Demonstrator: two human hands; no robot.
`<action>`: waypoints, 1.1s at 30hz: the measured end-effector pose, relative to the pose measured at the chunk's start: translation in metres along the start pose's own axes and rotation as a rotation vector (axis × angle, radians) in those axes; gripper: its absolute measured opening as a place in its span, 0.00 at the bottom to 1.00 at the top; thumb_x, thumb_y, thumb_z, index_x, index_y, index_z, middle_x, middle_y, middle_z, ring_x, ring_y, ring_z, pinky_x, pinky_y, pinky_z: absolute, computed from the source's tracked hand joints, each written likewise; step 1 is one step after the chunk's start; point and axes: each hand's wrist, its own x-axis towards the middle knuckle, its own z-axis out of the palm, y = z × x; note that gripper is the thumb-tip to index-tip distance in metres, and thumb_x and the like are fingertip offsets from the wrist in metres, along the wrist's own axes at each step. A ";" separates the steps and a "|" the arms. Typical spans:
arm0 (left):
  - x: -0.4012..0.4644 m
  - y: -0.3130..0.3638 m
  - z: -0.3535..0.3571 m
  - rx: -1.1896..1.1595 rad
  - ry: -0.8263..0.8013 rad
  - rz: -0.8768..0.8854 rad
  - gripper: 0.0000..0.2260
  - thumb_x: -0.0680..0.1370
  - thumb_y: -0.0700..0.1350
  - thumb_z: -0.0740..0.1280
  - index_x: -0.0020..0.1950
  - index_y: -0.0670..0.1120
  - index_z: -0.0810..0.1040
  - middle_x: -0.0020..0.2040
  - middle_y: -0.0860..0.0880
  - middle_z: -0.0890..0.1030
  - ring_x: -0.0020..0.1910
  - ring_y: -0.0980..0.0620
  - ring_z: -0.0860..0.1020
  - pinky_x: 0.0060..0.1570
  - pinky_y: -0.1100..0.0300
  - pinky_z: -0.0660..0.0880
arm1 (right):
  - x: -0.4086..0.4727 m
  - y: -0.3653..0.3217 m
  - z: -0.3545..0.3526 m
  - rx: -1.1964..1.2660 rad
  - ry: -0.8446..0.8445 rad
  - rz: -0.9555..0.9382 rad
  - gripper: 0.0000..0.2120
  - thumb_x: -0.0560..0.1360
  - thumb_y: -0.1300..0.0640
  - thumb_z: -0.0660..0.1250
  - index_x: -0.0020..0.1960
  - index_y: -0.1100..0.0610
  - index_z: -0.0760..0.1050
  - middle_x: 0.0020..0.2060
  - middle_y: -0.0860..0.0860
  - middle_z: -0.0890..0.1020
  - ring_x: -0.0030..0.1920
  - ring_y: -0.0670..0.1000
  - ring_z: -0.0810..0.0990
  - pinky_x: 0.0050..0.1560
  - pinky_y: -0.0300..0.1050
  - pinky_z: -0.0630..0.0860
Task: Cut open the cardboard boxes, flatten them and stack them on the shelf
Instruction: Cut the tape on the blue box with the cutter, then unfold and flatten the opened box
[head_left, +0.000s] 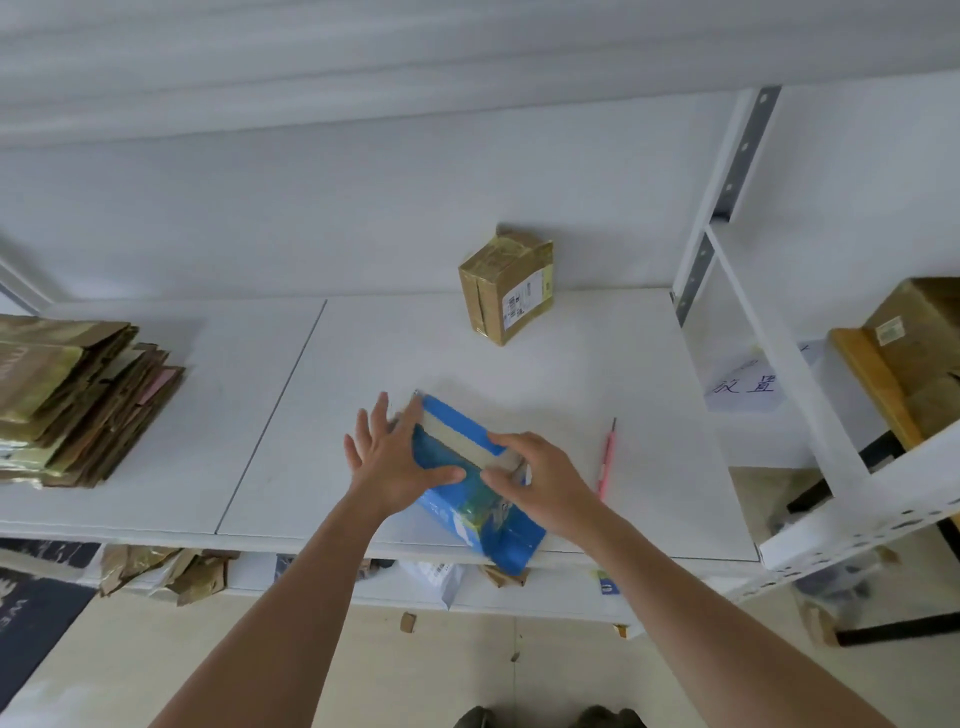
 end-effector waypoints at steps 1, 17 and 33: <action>-0.002 -0.003 -0.006 -0.032 -0.008 -0.111 0.57 0.64 0.64 0.78 0.80 0.58 0.43 0.80 0.48 0.39 0.79 0.42 0.40 0.76 0.41 0.44 | -0.004 -0.001 0.008 -0.013 0.026 0.011 0.25 0.76 0.45 0.69 0.70 0.51 0.71 0.58 0.44 0.76 0.58 0.43 0.75 0.59 0.34 0.70; -0.038 -0.028 0.009 -1.078 -0.077 -0.449 0.14 0.71 0.35 0.76 0.55 0.38 0.78 0.49 0.41 0.84 0.45 0.43 0.85 0.38 0.56 0.82 | 0.016 -0.050 0.040 -0.377 0.068 0.003 0.34 0.69 0.37 0.72 0.68 0.54 0.69 0.53 0.50 0.78 0.53 0.52 0.78 0.52 0.44 0.75; -0.031 -0.022 -0.003 -1.037 -0.125 -0.350 0.24 0.73 0.38 0.76 0.66 0.42 0.71 0.57 0.43 0.81 0.50 0.44 0.83 0.46 0.49 0.83 | 0.009 -0.057 -0.015 -0.031 -0.071 0.033 0.21 0.82 0.58 0.59 0.31 0.55 0.60 0.24 0.45 0.60 0.25 0.43 0.58 0.28 0.35 0.60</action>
